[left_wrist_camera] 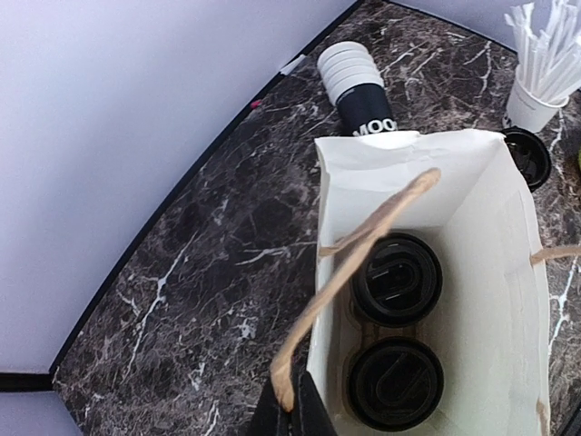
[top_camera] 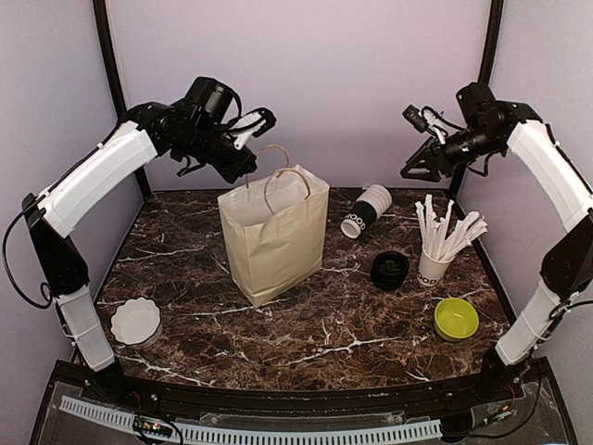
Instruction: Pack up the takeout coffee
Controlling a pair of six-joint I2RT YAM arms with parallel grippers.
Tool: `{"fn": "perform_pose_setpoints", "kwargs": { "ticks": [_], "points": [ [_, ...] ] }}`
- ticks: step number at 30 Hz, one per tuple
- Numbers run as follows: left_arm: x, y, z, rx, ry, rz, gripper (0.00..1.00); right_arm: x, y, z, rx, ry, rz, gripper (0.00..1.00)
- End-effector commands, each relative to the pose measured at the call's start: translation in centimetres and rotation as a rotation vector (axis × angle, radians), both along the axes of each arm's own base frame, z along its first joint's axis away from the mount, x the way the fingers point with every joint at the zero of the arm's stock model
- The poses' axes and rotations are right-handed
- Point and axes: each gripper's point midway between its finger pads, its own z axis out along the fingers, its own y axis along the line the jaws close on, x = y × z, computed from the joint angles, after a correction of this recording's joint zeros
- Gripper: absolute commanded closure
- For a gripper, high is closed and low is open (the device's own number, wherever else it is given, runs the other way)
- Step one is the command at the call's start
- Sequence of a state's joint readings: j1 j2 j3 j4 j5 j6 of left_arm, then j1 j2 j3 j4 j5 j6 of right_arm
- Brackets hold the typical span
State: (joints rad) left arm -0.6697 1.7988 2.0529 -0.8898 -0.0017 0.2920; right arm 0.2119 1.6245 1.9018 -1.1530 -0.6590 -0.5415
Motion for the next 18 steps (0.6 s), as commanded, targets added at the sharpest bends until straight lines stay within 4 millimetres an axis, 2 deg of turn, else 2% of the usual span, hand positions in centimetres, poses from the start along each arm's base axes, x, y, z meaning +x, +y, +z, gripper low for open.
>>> {"fn": "perform_pose_setpoints", "kwargs": {
  "ticks": [1, 3, 5, 9, 11, 15, 18],
  "points": [
    [2.0, 3.9, 1.2, 0.06, -0.067, 0.179, 1.0, -1.0, -0.8, 1.0, -0.001, -0.031, -0.006, 0.44],
    [2.7, 4.8, 1.0, 0.076, -0.073, 0.216, 0.98, -1.5, -1.6, 1.2, -0.014, -0.037, -0.017, 0.43],
    [3.0, 4.8, 0.6, 0.075, -0.064, 0.215, 0.87, -2.0, -2.6, 1.0, -0.03, -0.039, -0.042, 0.43],
    [3.0, 4.4, 1.1, 0.052, -0.056, 0.209, 0.43, -2.1, -5.1, 0.3, -0.079, -0.045, -0.131, 0.43],
    [2.6, 4.4, 2.0, 0.033, -0.063, 0.207, 0.35, -1.6, -7.2, -0.3, -0.103, -0.029, -0.198, 0.43],
    [1.0, 5.0, 4.4, -0.024, -0.088, 0.196, 0.29, -0.6, -11.3, -2.3, -0.156, 0.024, -0.332, 0.43],
    [-0.5, 6.1, 6.5, -0.086, -0.164, 0.199, 0.24, -0.1, -12.5, -3.9, -0.193, 0.042, -0.373, 0.43]
  ]
}}
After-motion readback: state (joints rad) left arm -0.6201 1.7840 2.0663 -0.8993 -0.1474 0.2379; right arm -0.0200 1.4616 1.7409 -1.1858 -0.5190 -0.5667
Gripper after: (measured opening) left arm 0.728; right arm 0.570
